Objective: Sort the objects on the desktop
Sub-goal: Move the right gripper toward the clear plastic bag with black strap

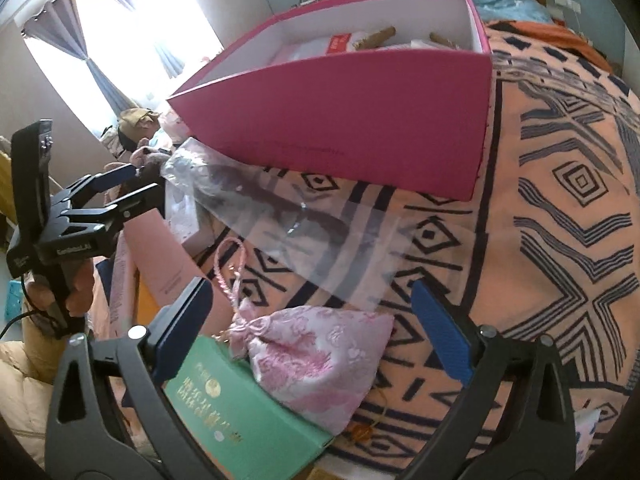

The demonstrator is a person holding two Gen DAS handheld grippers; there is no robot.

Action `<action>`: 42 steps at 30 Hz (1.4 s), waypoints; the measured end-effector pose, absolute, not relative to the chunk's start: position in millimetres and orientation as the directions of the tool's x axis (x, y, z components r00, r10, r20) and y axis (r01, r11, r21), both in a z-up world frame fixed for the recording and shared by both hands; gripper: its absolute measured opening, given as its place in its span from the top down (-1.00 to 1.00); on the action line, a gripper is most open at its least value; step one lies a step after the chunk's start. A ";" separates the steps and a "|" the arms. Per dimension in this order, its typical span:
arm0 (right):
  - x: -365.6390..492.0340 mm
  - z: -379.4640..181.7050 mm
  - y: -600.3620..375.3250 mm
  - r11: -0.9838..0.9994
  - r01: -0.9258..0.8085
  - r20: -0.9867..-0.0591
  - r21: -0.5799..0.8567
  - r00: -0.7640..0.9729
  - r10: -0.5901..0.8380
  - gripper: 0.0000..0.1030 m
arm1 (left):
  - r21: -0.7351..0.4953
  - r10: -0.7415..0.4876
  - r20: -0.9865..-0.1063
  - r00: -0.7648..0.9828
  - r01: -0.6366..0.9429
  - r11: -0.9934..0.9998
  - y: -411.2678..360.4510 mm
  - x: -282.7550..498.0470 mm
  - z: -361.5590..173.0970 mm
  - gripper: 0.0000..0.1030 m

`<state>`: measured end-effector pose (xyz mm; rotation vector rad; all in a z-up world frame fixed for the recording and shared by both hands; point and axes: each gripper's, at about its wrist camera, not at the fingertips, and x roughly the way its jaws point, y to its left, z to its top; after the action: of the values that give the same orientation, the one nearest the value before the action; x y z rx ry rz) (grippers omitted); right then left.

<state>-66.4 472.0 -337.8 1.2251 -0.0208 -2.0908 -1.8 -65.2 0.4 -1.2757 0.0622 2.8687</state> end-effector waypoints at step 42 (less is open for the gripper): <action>-100.4 -360.7 484.9 -0.716 0.446 -0.705 0.537 -0.228 -0.671 -0.35 | -0.097 0.091 -0.788 -0.609 -0.023 -0.995 -109.9 -33.7 -13.4 -0.99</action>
<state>-100.3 484.9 -360.7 1.3050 -0.2865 -1.9993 -33.7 -109.9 -13.4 -1.3590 -0.1179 2.7594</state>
